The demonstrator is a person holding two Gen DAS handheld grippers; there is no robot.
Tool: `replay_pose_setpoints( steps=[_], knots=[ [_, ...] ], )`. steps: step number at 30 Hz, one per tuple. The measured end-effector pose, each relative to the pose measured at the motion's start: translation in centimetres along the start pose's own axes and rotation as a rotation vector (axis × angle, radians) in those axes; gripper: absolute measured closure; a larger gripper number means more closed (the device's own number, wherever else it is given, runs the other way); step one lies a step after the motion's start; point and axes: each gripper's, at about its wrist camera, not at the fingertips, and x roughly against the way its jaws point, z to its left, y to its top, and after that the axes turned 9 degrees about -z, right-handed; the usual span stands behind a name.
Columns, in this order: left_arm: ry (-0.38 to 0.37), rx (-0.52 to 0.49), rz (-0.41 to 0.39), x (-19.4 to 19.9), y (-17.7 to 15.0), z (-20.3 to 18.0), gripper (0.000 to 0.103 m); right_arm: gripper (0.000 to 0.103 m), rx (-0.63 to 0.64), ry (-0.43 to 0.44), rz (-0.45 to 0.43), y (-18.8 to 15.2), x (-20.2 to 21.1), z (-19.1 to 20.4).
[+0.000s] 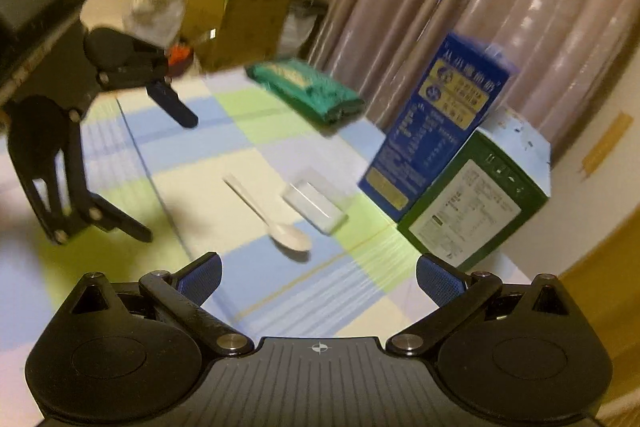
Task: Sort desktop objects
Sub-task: 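Grasp the white spoon with the left tool while the right tool grasps the clear tray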
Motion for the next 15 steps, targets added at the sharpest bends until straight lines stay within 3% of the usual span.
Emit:
replay_pose_setpoints(
  steps=[3,7,12,15],
  knots=[
    [-0.048,-0.017,0.047,-3.0,-0.2,1.3,0.009,0.002,0.047,0.023,0.067,-0.4,-3.4,-1.4],
    [-0.086,-0.083,0.065,-6.3,-0.5,2.1,0.011,0.004,0.124,0.052,0.124,-1.1,-6.4,-2.4],
    [-0.115,-0.134,0.072,-9.9,-0.7,2.8,0.013,0.021,0.200,0.091,0.150,-1.8,-9.9,-3.3],
    [-0.136,-0.144,0.085,-11.8,-0.7,3.3,0.020,0.030,0.224,0.105,0.155,-2.0,-11.6,-3.4]
  ],
)
